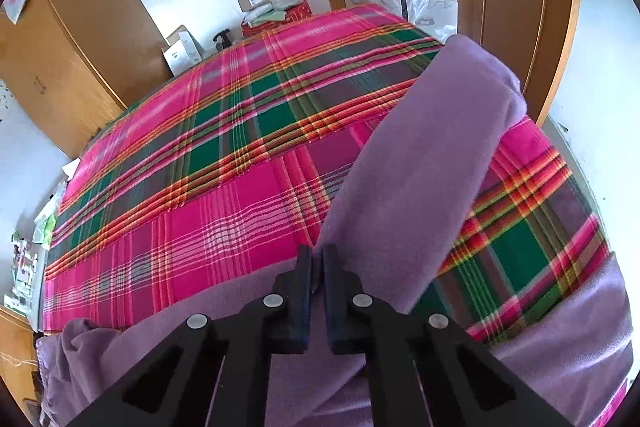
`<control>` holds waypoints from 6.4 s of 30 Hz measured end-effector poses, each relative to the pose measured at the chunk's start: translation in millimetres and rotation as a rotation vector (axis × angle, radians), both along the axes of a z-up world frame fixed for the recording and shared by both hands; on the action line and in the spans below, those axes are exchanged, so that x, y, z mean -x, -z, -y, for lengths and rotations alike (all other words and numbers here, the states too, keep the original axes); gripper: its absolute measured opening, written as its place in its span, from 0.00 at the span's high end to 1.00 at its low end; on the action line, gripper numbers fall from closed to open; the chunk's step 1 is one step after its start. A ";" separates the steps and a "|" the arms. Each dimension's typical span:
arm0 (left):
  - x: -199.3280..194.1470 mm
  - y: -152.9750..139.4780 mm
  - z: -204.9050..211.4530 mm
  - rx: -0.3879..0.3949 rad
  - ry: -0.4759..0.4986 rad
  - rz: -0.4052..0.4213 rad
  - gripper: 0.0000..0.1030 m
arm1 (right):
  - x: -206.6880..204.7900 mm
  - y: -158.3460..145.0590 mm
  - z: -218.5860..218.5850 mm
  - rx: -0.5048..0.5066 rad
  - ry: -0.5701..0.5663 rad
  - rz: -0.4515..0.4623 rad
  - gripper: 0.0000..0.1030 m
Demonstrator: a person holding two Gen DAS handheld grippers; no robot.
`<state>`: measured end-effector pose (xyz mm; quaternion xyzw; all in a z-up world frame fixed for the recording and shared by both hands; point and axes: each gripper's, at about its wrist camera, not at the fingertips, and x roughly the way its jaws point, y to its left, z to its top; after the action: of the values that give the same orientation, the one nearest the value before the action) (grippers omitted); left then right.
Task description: Fold clothes
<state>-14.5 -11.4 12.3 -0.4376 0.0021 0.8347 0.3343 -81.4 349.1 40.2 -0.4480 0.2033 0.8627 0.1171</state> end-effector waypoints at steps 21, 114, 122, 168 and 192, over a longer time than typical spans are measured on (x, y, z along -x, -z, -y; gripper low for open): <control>-6.5 -0.7 -71.4 0.170 0.147 -0.148 0.62 | -49.3 -11.8 -33.1 0.068 0.050 -0.102 0.96; -50.0 -8.2 -81.6 0.080 0.233 -0.061 0.78 | -232.7 17.3 -28.9 -0.130 0.158 -0.176 0.84; -39.6 4.3 -102.1 0.089 0.261 -0.015 0.78 | -224.9 -1.8 -32.5 -0.188 0.135 -0.193 0.84; -15.2 11.4 -114.1 0.052 0.229 0.066 0.79 | -58.0 -17.2 -84.7 -0.349 0.097 -0.076 0.97; -16.3 11.9 -117.9 0.083 0.222 0.051 0.79 | -187.1 11.5 -191.1 -0.035 0.492 -0.199 0.97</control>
<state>1.8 106.5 0.4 -0.4695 0.0764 0.7803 0.4060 105.7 540.1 28.7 -0.2962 0.3017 0.8514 0.3106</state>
